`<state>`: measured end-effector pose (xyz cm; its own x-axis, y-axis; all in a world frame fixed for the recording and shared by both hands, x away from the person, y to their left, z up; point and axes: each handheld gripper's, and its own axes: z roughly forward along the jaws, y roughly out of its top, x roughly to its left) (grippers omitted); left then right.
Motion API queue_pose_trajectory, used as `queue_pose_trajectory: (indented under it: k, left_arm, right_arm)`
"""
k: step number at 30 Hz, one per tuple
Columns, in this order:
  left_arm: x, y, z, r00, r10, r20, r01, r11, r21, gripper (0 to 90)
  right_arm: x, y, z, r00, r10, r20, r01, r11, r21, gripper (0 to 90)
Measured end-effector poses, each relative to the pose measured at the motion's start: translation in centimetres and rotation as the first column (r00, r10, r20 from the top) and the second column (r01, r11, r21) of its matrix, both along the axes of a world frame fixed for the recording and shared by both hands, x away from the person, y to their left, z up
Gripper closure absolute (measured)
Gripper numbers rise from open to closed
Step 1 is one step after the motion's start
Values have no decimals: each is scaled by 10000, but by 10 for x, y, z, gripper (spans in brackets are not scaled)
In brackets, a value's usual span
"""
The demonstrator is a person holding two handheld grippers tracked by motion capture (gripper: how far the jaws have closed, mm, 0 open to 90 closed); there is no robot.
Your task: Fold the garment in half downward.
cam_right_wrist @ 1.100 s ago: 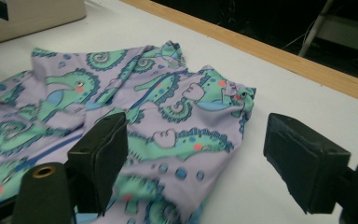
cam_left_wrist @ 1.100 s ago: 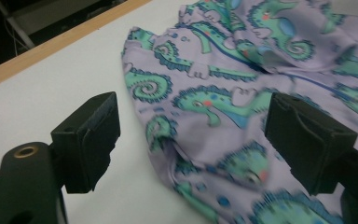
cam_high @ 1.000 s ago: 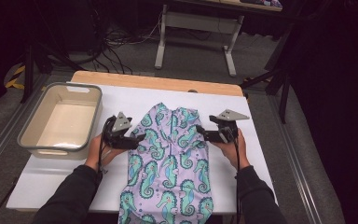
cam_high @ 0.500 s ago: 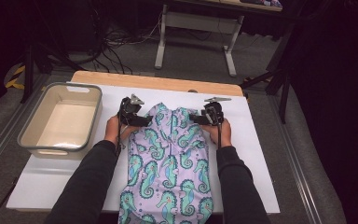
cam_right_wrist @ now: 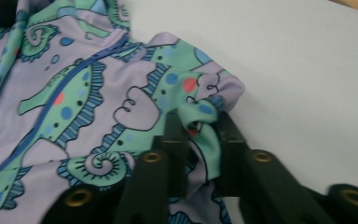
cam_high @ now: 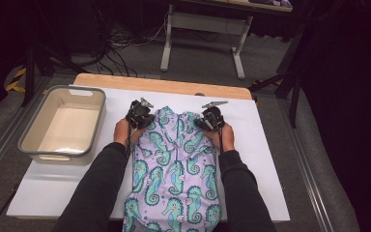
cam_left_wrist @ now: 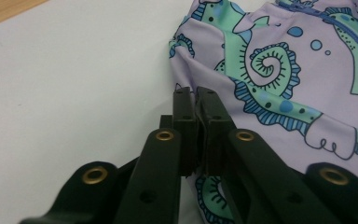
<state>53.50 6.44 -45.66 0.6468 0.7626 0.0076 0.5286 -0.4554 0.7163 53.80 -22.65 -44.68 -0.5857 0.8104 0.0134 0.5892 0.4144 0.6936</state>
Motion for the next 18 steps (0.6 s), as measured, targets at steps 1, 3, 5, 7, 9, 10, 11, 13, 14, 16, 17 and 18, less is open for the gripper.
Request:
queue_pose_trajectory:
  k: [1,3,5,7,9,10,11,13,14,16,17,18]
  left_arm:
    - [-1,0,1,10000,40,19,-41,9998,171,883]
    - [-2,0,3,9998,119,130,-122,9994,308,887]
    - [-3,2,5,9991,313,284,-323,9989,349,888]
    - [-4,3,6,9987,404,320,-413,9987,282,888]
    - [-4,2,6,9982,445,410,-458,9985,310,889]
    - [-4,2,7,9981,459,420,-472,9984,314,889]
    - [-5,2,8,9969,584,520,-597,9979,235,889]
    - [-4,3,10,9964,557,636,-581,9976,372,889]
    - [-4,3,9,9964,553,636,-580,9975,407,889]
    - [-5,3,9,9958,589,695,-614,9975,351,889]
    - [-6,3,9,9960,580,687,-603,9976,326,889]
    - [-6,3,10,9960,561,689,-585,9977,330,889]
  right_arm:
    - [0,1,0,10000,59,69,-58,9999,-160,839]
    - [-1,6,1,9994,276,203,-267,9987,-444,848]
    - [-3,10,3,9982,446,411,-411,9958,-814,853]
    - [-4,13,6,9961,522,716,-443,9931,-1084,856]
    - [-5,16,8,9937,524,993,-398,9914,-1248,857]
    - [-6,16,10,9926,487,1112,-332,9900,-1374,858]
    - [-6,17,11,9919,432,1198,-258,9894,-1426,859]
    - [-7,19,13,9883,453,1459,-238,9890,-1458,859]
    - [-8,19,14,9866,400,1583,-184,9906,-1355,860]
    - [-8,20,14,9865,394,1588,-172,9902,-1385,860]
    - [-8,20,13,9862,395,1605,-164,9896,-1430,860]
    - [-8,20,13,9862,382,1608,-155,9900,-1399,860]
